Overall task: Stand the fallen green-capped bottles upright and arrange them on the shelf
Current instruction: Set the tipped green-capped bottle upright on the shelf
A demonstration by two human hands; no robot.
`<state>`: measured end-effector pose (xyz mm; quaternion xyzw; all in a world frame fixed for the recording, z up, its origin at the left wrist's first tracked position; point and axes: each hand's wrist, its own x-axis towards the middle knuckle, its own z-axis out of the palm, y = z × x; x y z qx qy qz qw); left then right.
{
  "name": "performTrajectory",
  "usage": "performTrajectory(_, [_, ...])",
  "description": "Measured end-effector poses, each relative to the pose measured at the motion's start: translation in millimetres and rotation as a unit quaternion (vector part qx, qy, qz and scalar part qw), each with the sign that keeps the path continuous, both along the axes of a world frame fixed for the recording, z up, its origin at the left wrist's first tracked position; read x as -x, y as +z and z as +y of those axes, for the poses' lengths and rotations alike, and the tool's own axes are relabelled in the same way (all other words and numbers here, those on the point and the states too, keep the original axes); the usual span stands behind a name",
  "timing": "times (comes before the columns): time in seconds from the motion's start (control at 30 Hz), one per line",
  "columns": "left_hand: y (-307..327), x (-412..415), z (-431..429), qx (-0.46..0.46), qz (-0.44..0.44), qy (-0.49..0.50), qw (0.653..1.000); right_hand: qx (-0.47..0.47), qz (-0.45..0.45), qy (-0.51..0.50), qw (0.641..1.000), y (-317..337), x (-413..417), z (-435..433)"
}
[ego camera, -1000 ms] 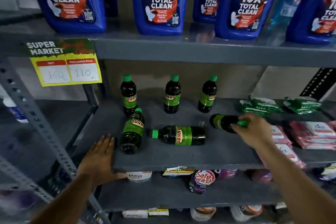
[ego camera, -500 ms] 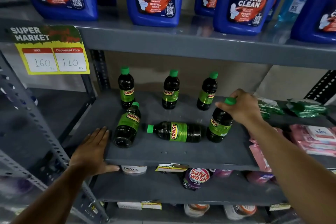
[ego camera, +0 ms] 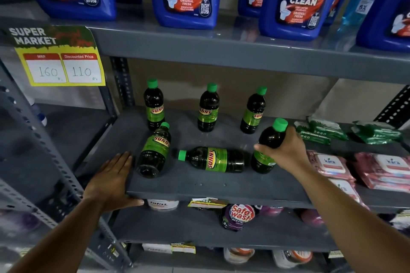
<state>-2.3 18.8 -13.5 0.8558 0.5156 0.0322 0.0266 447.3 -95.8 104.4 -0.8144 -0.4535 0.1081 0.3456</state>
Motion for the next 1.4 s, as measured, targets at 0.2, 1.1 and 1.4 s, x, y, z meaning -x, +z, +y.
performTrajectory(0.2, [2, -1, 0, -0.010, 0.017, -0.002, 1.000, -0.043, 0.042, -0.015, 0.998, -16, 5, -2])
performTrajectory(1.1, [2, -2, -2, -0.006, 0.013, 0.007, 1.000, -0.085, 0.094, -0.051, 0.991, -56, 20, 1])
performTrajectory(1.4, [2, -2, -2, -0.012, 0.015, 0.004, 1.000, -0.101, 0.077, -0.040, 0.991, -71, 17, 8])
